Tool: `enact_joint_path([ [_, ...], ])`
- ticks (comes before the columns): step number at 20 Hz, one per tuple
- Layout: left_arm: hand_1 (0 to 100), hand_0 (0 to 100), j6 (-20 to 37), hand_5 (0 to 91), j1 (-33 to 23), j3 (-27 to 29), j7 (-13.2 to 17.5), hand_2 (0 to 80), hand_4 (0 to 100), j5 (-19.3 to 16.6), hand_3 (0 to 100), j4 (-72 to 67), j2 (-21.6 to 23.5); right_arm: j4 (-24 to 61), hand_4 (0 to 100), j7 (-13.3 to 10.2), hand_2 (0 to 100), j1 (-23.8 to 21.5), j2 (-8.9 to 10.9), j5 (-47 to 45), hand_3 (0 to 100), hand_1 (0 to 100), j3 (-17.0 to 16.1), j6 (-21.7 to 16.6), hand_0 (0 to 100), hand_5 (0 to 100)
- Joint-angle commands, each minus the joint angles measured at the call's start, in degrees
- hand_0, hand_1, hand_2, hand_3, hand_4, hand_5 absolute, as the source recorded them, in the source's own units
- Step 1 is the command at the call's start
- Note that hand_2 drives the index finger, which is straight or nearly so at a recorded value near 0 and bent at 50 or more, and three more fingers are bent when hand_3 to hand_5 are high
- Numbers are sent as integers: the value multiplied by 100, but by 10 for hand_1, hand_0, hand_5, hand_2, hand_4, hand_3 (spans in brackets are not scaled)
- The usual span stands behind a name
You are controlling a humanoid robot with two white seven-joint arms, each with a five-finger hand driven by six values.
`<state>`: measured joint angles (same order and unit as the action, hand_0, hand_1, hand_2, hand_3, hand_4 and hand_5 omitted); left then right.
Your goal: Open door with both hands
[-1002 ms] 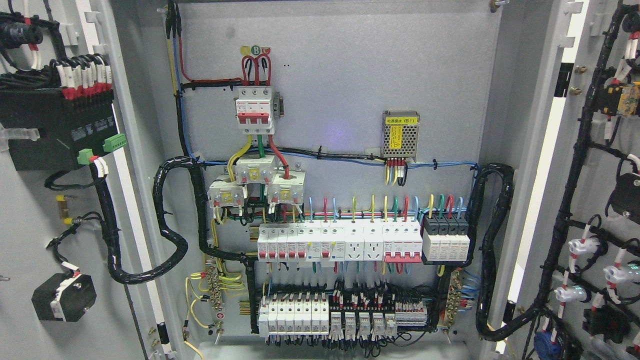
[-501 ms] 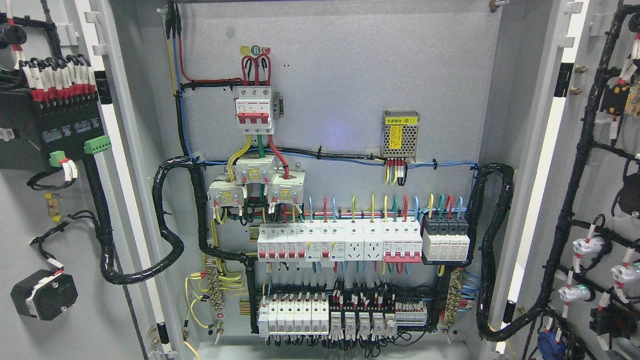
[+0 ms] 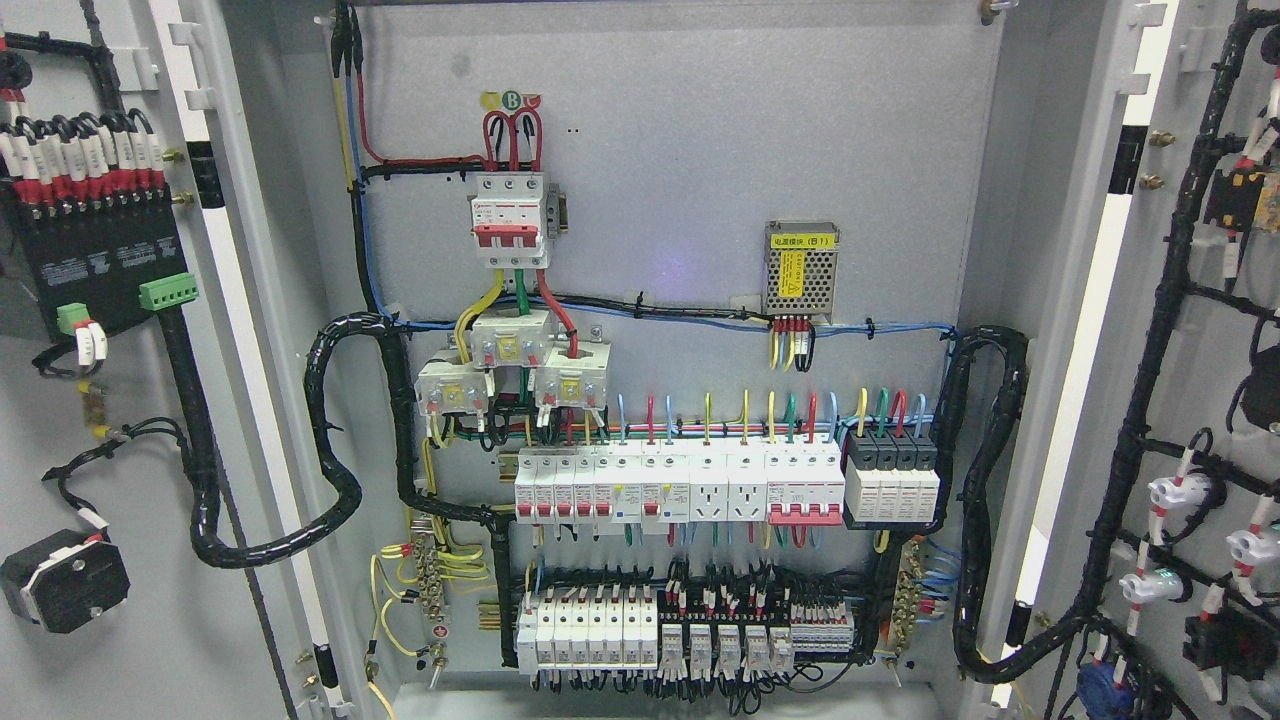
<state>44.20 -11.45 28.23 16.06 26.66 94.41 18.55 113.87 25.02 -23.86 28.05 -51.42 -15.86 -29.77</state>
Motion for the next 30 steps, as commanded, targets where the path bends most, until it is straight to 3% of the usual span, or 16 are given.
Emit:
enact_joint_path([
  [1,0,0,10,0,511,147,-6,0,0,164,0,-1213,684,-32,0,-6,0,-84,-19,-8,0,0,-198,-3,379,0],
  [17,0,0,-183,0,1294,182,47,0,0,155,0,-2646,1177,-129,0,-6,0,-224,-80,-17,0,0,-426,-12,379,0],
  [30,0,0,-192,0,1356,130,47,0,0,155,0,-2638,1177,-129,0,-6,0,-374,-80,-325,0,0,-514,-29,379,0],
])
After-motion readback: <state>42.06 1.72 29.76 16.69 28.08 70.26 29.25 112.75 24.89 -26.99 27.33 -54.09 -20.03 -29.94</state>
